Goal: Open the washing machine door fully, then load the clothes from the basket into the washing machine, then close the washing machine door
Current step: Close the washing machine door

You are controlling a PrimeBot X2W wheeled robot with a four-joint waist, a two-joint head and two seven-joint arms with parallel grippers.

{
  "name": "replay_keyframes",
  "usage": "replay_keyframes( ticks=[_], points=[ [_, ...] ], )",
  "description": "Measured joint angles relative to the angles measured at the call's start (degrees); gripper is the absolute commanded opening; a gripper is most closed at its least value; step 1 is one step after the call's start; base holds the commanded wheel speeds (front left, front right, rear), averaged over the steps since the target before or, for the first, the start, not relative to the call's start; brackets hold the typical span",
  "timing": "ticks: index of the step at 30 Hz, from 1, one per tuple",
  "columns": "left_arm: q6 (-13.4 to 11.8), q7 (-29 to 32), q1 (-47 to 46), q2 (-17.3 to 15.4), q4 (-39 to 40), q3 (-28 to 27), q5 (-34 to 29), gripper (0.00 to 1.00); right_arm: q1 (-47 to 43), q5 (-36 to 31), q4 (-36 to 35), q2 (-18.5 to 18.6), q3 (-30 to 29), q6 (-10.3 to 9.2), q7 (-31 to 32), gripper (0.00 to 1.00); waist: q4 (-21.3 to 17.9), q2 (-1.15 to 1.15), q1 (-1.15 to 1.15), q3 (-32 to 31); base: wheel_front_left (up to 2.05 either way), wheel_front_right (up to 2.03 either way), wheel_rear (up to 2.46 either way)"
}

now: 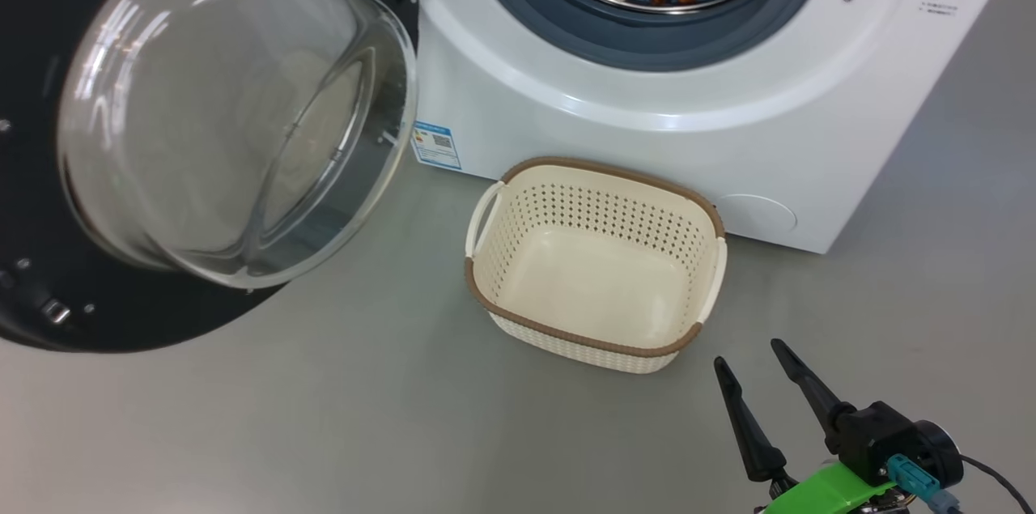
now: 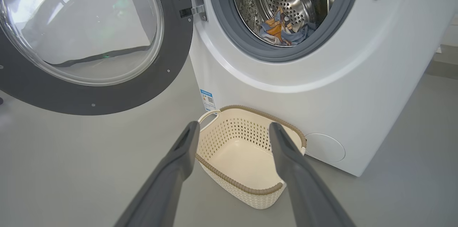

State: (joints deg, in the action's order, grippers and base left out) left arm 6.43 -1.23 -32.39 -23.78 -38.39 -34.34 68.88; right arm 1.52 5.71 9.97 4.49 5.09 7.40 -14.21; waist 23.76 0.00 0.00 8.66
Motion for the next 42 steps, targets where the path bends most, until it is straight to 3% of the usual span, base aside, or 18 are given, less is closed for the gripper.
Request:
replay_keyframes(
  ticks=[8, 21, 29, 42],
  points=[
    [0.5, 8.6, -1.2, -0.1, -4.5, -1.2, 7.4, 0.0, 0.9, 0.0, -1.3, 1.1, -0.2, 0.0, 1.0, 1.0, -2.2, 0.0, 0.0, 1.9, 0.0, 0.0, 0.0],
    [0.5, 20.0, -1.3, 1.3, -1.5, -0.5, 15.8, 0.0, 0.9, 0.0, -2.4, 1.3, 0.1, 0.0, 2.1, 1.0, -2.7, 0.0, 0.0, 2.6, 0.0, 0.0, 0.0],
    [0.6, 23.3, -0.1, 1.6, -0.5, -0.5, 17.9, 0.0, 0.9, 0.0, -2.4, 1.3, 0.2, 0.0, 2.1, 1.0, -2.9, 0.0, 0.0, 2.2, 0.0, 0.0, 0.0],
    [0.6, 22.8, 0.3, 2.2, -0.9, 0.5, 17.6, 0.0, 0.9, 0.5, -2.6, 2.2, 0.7, 0.0, 3.1, 1.0, -3.8, 0.0, 0.0, 1.8, 0.0, 0.0, 0.0]
  ],
)
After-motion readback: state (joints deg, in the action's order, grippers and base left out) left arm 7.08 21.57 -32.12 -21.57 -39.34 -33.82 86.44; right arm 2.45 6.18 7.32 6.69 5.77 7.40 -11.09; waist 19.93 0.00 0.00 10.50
